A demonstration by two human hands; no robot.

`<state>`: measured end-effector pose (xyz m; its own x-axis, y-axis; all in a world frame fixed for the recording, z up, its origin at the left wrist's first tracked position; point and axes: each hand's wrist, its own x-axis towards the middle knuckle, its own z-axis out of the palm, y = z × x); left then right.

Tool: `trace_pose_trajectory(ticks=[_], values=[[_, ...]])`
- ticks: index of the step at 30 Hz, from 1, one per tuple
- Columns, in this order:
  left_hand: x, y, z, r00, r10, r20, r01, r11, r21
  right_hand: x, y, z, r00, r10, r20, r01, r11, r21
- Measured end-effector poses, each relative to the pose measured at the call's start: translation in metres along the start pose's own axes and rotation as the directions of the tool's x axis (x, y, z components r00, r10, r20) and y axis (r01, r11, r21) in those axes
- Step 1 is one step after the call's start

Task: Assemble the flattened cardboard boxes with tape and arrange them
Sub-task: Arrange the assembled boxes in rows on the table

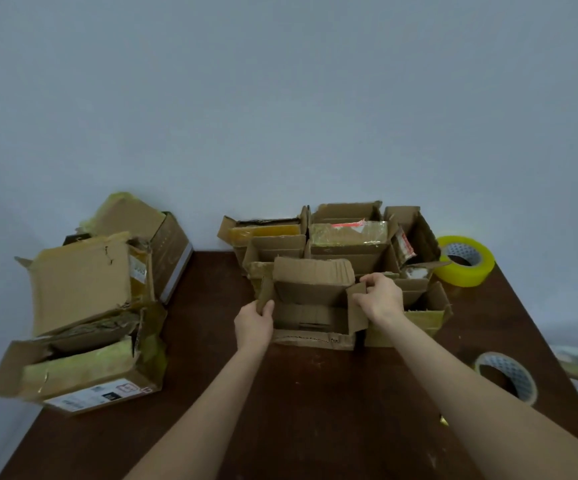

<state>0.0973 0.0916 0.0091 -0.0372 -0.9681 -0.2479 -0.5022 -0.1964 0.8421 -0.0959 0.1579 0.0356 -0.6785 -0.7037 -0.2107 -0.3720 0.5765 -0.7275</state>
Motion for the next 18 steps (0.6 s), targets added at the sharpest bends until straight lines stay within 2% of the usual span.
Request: trace_pose_trajectory(ticks=[4,13,16,18], values=[[-0.003,0.006,0.001,0.999,-0.052,-0.003,0.052,0.996,-0.068,0.003,-0.002,-0.006,1.000,0.003,0.027,-0.002,0.999,-0.048],[0.002,0.015,-0.002,0.997,-0.071,-0.028,0.074,0.993,0.088,0.006,-0.006,-0.006,0.994,-0.087,0.062,0.096,0.983,-0.157],[0.006,0.015,0.000,0.994,-0.108,-0.012,0.109,0.992,0.059,0.008,-0.007,-0.009,0.994,-0.091,0.066,0.103,0.974,-0.204],[0.009,0.015,0.000,0.991,-0.133,0.033,0.132,0.991,0.039,0.007,-0.009,-0.010,0.992,-0.105,0.064,0.119,0.947,-0.298]])
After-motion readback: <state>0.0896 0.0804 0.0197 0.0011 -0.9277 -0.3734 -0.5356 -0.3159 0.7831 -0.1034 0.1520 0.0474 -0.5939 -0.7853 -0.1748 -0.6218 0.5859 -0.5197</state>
